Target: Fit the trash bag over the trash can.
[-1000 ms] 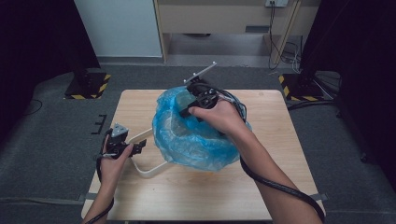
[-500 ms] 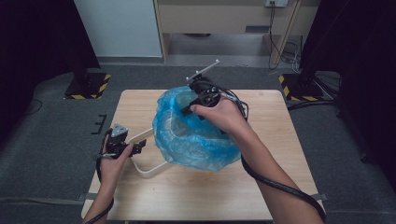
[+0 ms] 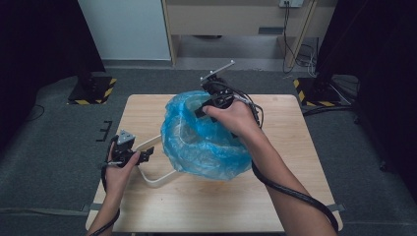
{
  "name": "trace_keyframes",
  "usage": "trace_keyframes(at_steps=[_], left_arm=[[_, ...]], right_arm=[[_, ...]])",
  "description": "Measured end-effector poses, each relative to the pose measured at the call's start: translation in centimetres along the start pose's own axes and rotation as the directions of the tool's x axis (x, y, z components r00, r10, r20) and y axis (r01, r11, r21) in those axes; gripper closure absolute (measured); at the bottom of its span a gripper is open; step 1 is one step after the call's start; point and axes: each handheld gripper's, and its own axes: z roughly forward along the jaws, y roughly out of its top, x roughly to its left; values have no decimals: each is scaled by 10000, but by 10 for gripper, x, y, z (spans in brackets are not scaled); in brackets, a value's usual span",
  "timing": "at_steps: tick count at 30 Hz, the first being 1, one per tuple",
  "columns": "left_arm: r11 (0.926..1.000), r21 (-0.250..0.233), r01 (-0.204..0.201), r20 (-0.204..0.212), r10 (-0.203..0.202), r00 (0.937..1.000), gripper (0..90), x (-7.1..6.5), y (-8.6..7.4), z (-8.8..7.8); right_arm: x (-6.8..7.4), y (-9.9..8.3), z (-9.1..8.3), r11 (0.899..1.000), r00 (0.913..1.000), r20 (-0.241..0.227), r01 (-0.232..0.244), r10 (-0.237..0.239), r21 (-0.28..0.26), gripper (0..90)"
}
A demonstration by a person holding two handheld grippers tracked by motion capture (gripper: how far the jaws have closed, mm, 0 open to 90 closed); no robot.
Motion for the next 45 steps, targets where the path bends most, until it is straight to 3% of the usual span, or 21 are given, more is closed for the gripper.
trace_keyframes(at_steps=[17,29,38,45], left_arm=[[10000,10,-22,-18,22,10000,79,-1,1,0],[10000,-16,2,-30,-2,10000,80,-1,1,-1],[10000,-31,23,-46,-23,10000,81,0,1,-1],[10000,6,0,-48,0,10000,81,0,1,0]], right_arm=[[-3,-1,22,9978,9977,666,-179,136,637,754],[-4,-2,28,9966,9978,659,-166,113,803,730],[1,1,13,9993,9996,247,-127,118,349,751],[2,4,-8,9998,9999,106,-124,126,-183,828]])
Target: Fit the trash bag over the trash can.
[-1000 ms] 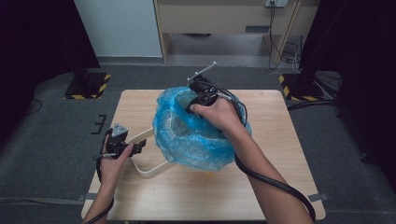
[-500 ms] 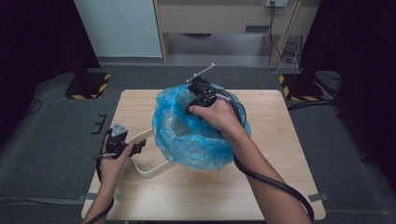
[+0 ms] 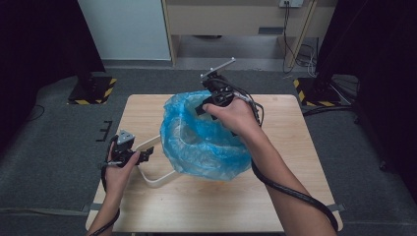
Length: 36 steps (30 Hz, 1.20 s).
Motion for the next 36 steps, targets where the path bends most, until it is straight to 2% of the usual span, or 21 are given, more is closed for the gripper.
trace_keyframes(at_steps=[4,14,33,36], left_arm=[[10000,-41,25,-9,-25,10000,81,0,0,-1],[10000,12,-9,-21,9,10000,81,0,0,0],[10000,71,-51,-51,52,10000,81,0,-1,0],[10000,71,-51,-55,51,10000,82,0,-1,0]], right_arm=[[-2,0,-12,9994,9999,-130,36,-40,-349,863],[-15,-8,-38,9965,9994,-333,-7,-20,-835,866],[-51,-24,-89,9840,9985,-186,-537,513,-1696,864],[-55,-26,-93,9823,9980,-164,-622,602,-1767,864]])
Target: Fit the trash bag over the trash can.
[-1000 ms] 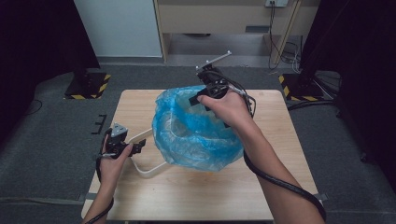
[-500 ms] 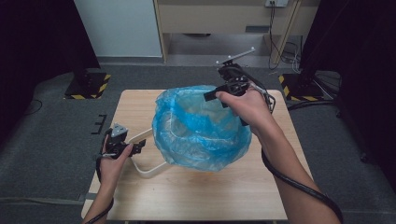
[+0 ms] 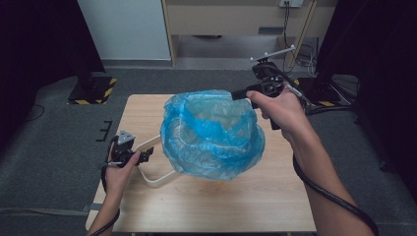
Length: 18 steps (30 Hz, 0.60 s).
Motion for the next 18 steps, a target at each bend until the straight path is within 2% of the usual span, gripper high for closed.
trace_keyframes(at_steps=[13,18], left_arm=[[10000,-25,-79,-21,79,10000,82,-2,1,0],[10000,-28,-49,-35,48,10000,80,-3,0,0]], right_arm=[[-33,-13,-18,9980,9977,358,-574,584,-275,864],[-48,-22,-19,9963,9949,586,-807,823,-289,862]])
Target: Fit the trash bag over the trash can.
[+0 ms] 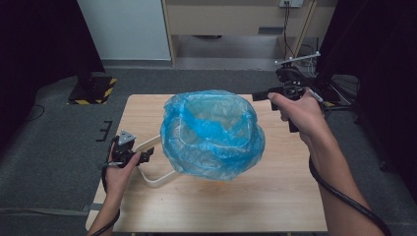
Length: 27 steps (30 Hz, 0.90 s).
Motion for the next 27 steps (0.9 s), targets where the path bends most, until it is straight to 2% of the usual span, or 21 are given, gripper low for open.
trace_keyframes(at_steps=[5,14,27], left_arm=[[10000,75,-50,5,50,10000,80,0,0,1],[9999,116,-27,-12,27,10000,81,-1,-2,3],[9996,227,-148,18,147,9999,80,-5,-3,7]], right_arm=[[-13,-10,5,9998,9996,216,-194,191,107,853],[-39,-27,19,9982,9979,338,-553,545,221,844],[-60,-43,31,9958,9952,477,-872,858,286,804]])
